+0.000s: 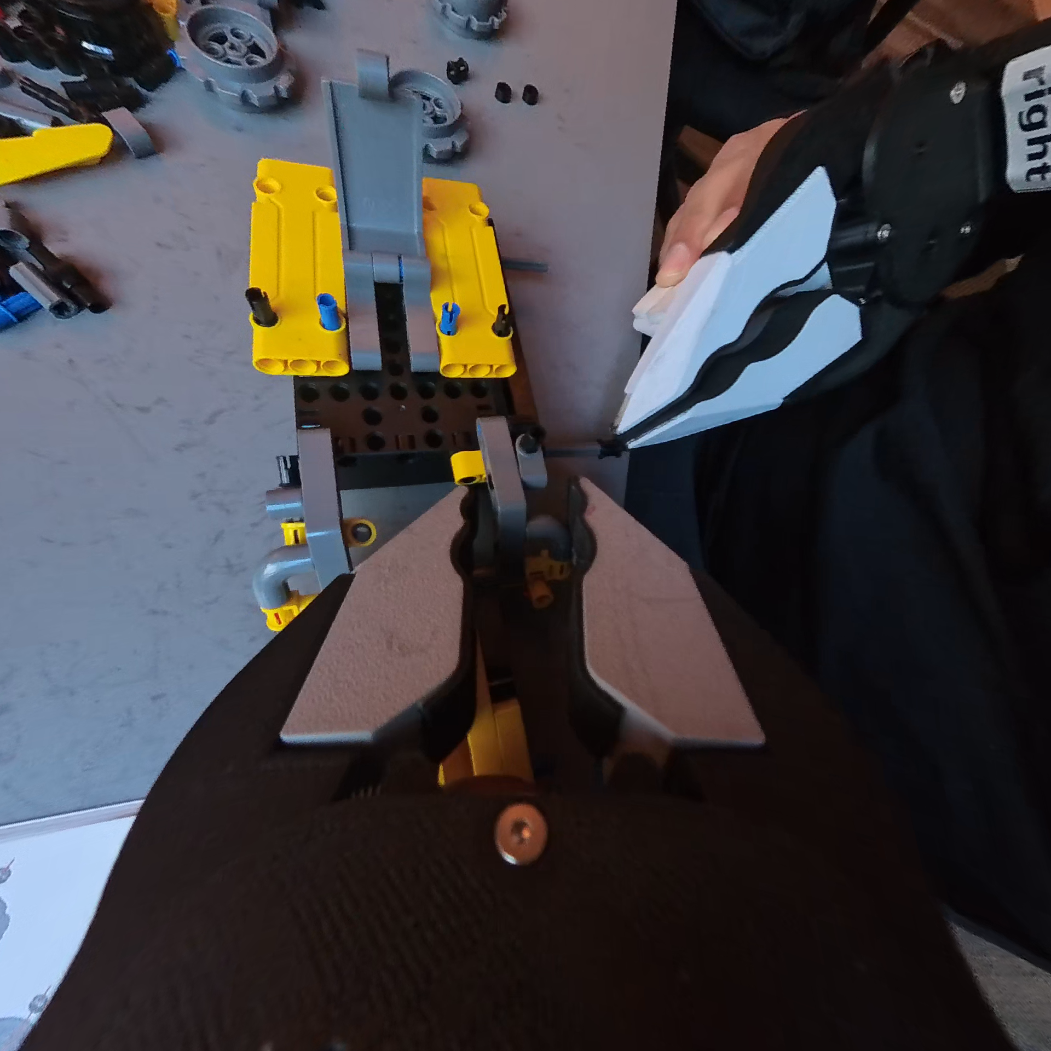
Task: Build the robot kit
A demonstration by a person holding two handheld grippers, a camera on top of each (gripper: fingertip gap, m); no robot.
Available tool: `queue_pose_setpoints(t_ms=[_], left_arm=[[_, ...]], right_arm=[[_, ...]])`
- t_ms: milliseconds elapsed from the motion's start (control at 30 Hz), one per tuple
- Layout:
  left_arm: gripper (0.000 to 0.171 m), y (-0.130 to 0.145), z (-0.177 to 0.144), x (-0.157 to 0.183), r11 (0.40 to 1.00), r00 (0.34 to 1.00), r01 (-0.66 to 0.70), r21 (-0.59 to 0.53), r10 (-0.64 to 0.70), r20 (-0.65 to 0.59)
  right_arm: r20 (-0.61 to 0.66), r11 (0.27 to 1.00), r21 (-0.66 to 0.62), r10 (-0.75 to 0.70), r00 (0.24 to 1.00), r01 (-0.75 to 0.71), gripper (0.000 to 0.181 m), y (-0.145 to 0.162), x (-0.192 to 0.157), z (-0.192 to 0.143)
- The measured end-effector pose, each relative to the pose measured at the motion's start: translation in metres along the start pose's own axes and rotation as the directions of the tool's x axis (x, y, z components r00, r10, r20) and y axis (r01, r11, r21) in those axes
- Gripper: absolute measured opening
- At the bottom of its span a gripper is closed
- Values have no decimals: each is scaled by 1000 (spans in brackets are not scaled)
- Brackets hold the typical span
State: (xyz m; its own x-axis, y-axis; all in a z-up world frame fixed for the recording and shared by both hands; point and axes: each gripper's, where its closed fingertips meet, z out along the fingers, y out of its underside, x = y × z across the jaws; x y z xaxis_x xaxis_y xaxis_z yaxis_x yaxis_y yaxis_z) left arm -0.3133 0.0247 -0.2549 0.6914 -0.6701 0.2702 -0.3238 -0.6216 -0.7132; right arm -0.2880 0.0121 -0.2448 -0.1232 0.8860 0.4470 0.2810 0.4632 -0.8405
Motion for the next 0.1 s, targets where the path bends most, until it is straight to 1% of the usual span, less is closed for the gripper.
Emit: queue_pose_setpoints(t_ms=[100], left_arm=[[27,1,-1,0,1000,1000,5,-1,-5,-11]], right_arm=[[-19,1000,3,-23,1000,23,0,0,0,1]])
